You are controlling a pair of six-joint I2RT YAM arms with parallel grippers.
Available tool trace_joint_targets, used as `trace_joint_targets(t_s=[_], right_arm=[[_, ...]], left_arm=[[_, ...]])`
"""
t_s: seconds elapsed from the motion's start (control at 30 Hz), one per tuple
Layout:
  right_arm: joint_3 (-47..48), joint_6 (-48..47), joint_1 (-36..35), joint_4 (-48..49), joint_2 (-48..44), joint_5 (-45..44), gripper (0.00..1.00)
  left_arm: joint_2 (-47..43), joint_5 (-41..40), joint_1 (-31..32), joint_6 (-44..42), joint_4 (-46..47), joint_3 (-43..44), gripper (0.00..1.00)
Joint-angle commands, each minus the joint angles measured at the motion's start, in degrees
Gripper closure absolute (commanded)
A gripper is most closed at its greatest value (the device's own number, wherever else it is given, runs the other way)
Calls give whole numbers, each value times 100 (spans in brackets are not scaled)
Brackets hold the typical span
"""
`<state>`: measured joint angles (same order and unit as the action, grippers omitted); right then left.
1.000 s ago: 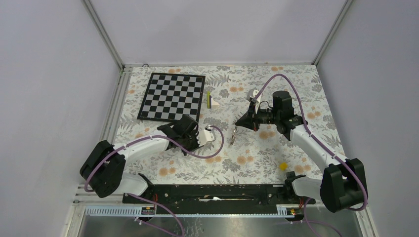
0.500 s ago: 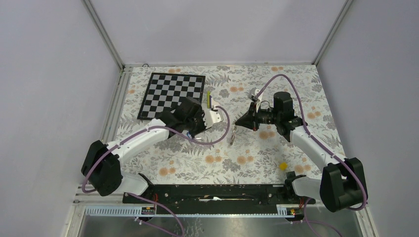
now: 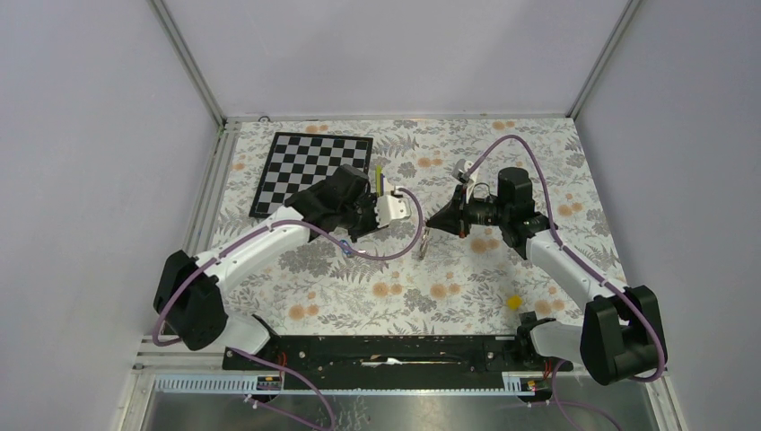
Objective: Put the keys on the keyring
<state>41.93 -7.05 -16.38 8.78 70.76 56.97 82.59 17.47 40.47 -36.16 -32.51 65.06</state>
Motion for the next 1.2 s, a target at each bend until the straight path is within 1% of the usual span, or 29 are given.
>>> trace_joint_targets(t_s=[0.0,0.07,0.13,0.27,0.43,0.7,0.93,1.17], right_arm=[[-140,734,37,878,63,353,100],[-219,1016,39,1132,135,378,100],[-270,1148,38,1305,193,385,100],[-243,1076,39,1226,197,341,100],[-109,567,91,768,76,162,100],[-71,569,496,707,-27,77,100],[-89,500,559,697,-6,68,100],[-86,433,574,660,4,90,100]], left_arm=[[-401,322,43,-518,523,7,100],[-388,205,124,-630,563,22,100],[-349,-98,281,-749,602,-4,100],[-217,-498,492,-996,409,-61,100],[-6,-399,544,-971,-103,-219,100],[253,-635,715,-937,204,-1007,100],[937,-639,1026,-709,342,-963,100],[1307,-547,1176,-493,442,-874,98]])
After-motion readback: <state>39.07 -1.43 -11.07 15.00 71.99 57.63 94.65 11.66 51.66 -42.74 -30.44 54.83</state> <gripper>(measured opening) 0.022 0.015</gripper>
